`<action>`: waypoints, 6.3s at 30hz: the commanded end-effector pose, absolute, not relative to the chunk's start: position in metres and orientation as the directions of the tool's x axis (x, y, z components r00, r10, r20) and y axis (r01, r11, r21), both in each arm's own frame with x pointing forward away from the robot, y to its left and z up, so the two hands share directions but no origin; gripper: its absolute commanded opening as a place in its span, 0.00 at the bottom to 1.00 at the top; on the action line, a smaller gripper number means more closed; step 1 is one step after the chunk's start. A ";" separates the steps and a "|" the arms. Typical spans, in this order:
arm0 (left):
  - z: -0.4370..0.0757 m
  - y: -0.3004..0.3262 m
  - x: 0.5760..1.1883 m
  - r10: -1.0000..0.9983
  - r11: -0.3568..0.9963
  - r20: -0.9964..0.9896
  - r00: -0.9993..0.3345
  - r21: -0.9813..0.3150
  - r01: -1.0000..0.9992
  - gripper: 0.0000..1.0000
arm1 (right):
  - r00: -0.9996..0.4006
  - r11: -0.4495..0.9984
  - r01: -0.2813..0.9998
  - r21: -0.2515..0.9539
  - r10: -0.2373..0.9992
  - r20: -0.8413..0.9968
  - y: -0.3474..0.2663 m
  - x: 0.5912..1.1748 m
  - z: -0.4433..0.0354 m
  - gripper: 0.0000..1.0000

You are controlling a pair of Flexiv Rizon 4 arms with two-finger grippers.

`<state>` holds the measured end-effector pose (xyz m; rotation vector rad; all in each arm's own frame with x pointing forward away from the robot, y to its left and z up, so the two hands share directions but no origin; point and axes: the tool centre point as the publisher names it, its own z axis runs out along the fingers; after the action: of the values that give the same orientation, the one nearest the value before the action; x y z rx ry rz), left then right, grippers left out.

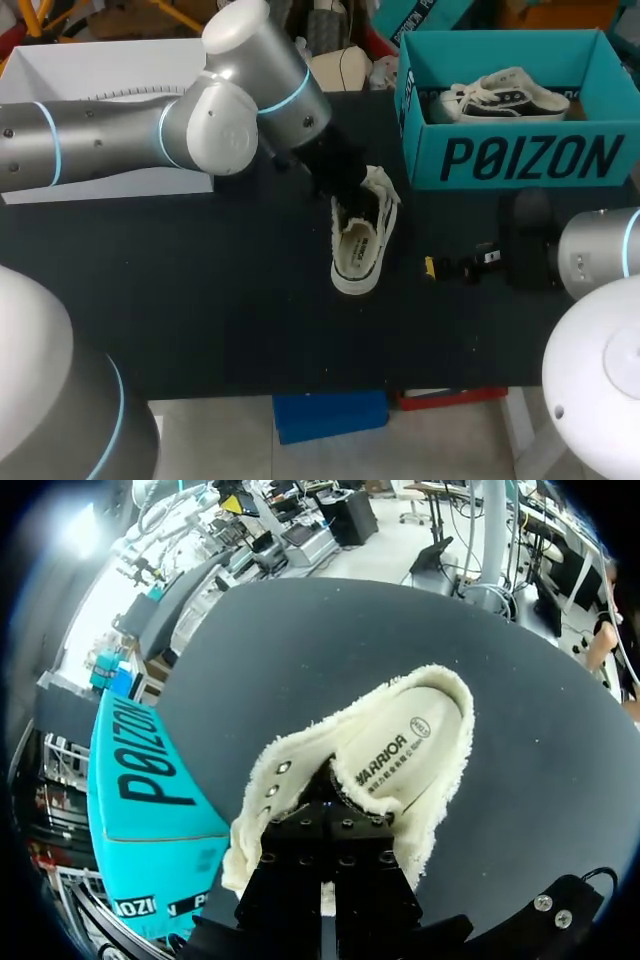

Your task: Take the shoe out of the shoebox, open the shoe tongue, remove and reinsert the insole, then place the shoe into the shoebox

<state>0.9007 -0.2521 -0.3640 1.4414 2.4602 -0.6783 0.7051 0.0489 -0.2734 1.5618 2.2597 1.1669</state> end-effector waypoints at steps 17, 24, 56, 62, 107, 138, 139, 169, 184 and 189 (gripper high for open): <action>-0.284 -0.205 0.899 0.956 0.076 -0.289 -0.049 0.082 0.994 0.31 | -0.444 0.149 0.725 0.672 0.848 0.290 0.049 0.705 -0.275 1.00; -0.307 -0.205 0.895 0.940 -0.064 -0.330 0.089 0.086 0.994 0.32 | -0.444 0.149 0.725 0.672 0.848 0.290 0.049 0.705 -0.275 1.00; -0.384 -0.216 0.894 0.929 -0.290 -0.201 0.310 0.124 0.949 0.36 | -0.444 0.149 0.725 0.672 0.848 0.290 0.049 0.705 -0.275 1.00; -0.407 -0.222 0.894 0.927 -0.309 -0.185 0.325 0.109 0.945 0.34 | -0.444 0.149 0.725 0.672 0.848 0.290 0.049 0.705 -0.275 1.00; -0.194 -0.179 0.929 0.841 0.421 -0.472 -0.266 0.261 0.869 0.00 | -0.444 0.149 0.725 0.672 0.848 0.290 0.049 0.705 -0.275 1.00; -0.180 0.125 0.974 0.373 0.924 -0.511 -0.775 0.129 0.360 0.00 | -0.444 0.149 0.725 0.672 0.848 0.290 0.049 0.705 -0.275 1.00; -0.181 0.128 0.975 0.372 0.925 -0.509 -0.776 0.129 0.358 0.00 | -0.444 0.149 0.725 0.672 0.848 0.290 0.049 0.705 -0.275 1.00; -0.240 0.204 1.040 0.163 0.986 -0.472 -0.867 0.062 0.152 0.00 | -0.444 0.149 0.725 0.672 0.848 0.290 0.049 0.705 -0.275 1.00; -0.289 0.213 1.040 0.110 0.994 -0.401 -0.909 0.052 0.098 0.00 | -0.444 0.149 0.725 0.672 0.848 0.290 0.049 0.705 -0.275 1.00; -0.305 0.216 1.038 0.100 0.995 -0.381 -0.919 0.051 0.087 0.00 | -0.444 0.149 0.725 0.672 0.848 0.290 0.049 0.705 -0.275 1.00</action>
<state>1.0344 0.2161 -0.2987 0.1411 2.7444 0.0449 0.7051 0.0489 -0.2734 1.5618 2.2599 1.1668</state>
